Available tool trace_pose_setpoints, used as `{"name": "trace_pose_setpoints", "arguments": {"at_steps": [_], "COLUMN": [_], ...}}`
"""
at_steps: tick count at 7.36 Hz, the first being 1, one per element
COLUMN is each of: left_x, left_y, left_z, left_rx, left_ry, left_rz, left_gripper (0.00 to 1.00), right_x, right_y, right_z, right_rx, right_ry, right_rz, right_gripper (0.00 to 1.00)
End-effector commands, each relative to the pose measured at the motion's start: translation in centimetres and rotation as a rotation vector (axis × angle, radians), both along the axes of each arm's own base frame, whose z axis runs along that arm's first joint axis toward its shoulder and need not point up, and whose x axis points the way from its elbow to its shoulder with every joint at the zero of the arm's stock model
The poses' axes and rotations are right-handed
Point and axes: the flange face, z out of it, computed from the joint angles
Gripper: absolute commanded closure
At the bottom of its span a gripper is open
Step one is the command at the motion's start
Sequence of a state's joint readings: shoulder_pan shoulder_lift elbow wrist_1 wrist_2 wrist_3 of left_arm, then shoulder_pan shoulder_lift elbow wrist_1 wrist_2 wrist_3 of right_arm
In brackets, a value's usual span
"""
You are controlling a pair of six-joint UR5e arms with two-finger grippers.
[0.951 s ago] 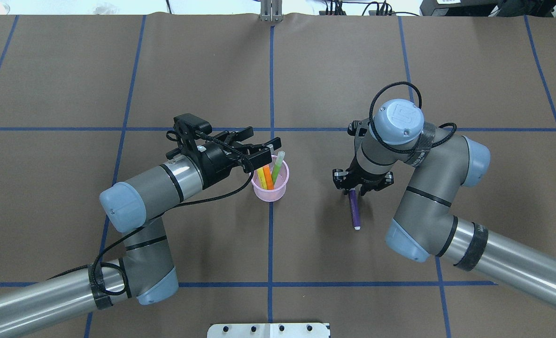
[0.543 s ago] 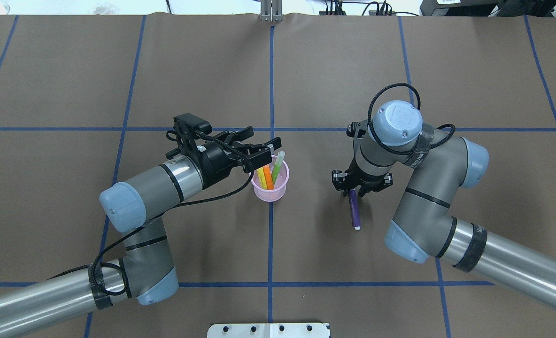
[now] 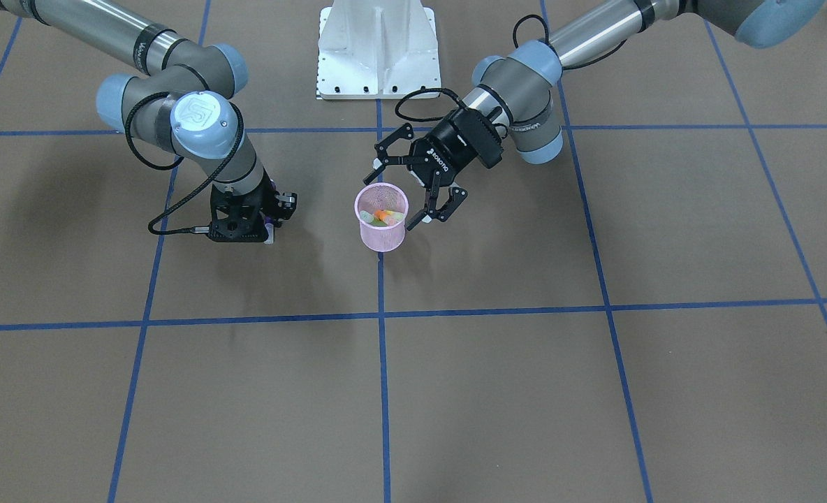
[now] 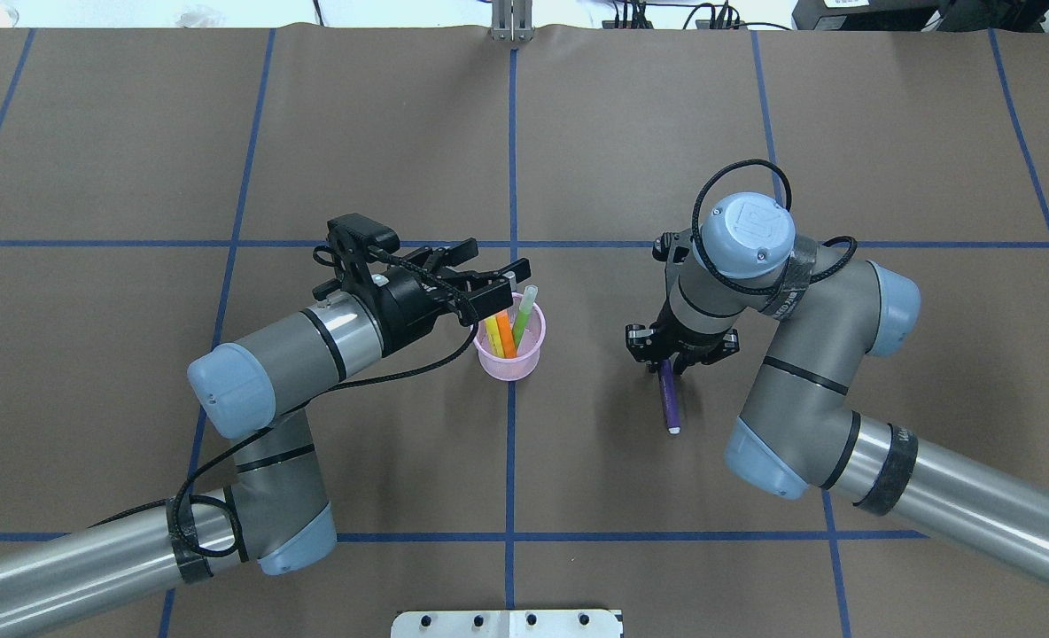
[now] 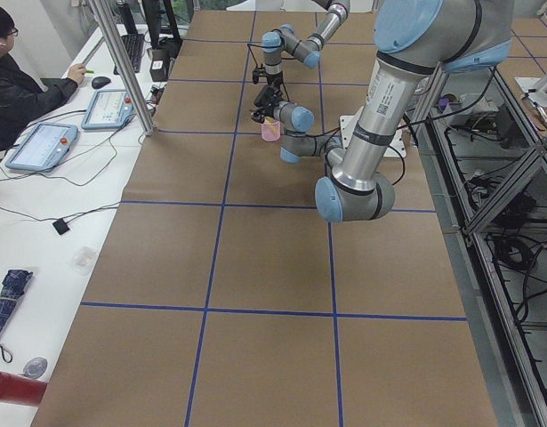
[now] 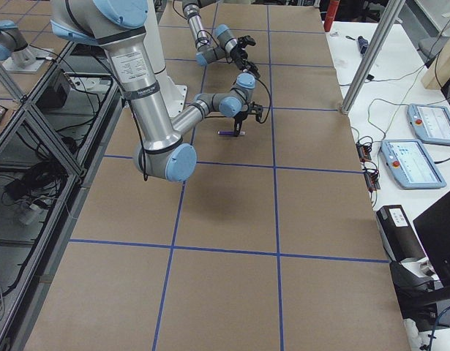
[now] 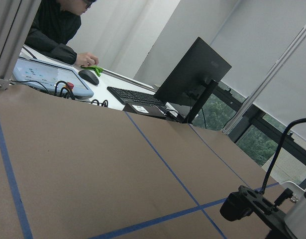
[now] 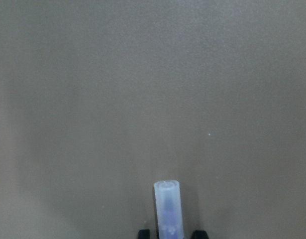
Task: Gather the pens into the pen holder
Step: 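Close the right gripper on the purple marker's upper end, then lift the purple marker with the right gripper while the left arm withdraws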
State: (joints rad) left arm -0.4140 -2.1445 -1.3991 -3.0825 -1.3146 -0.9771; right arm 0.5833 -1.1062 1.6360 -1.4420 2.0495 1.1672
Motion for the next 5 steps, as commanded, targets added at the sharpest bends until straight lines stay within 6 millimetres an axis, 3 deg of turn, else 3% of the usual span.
{"name": "trace_pose_setpoints", "arguments": {"at_steps": [1,2,3,4,5], "left_x": [-0.1,-0.1,-0.3,-0.7,-1.4], "left_y": [0.0,0.0,-0.1,-0.6,-1.8], "left_z": [0.0,-0.2,-0.4,-0.3,0.0], "left_rx": [0.0,0.005,0.009,0.009,0.001], "left_ry": [0.001,0.002,0.003,-0.007,-0.026], "left_rz": [0.0,-0.002,-0.004,-0.01,-0.029], "left_gripper": [0.03,0.07,0.13,0.12,0.01], "right_x": [-0.1,0.1,0.9,3.7,7.5], "right_y": [0.1,0.2,-0.6,-2.4,-5.0], "right_z": [-0.1,-0.6,-2.3,-4.6,-7.3], "right_rx": [0.013,0.035,0.07,0.112,0.182], "right_ry": [-0.005,-0.015,-0.056,-0.111,-0.205], "right_rz": [-0.012,-0.028,-0.01,0.038,0.1], "right_gripper": [1.0,1.0,1.0,1.0,1.0]}}
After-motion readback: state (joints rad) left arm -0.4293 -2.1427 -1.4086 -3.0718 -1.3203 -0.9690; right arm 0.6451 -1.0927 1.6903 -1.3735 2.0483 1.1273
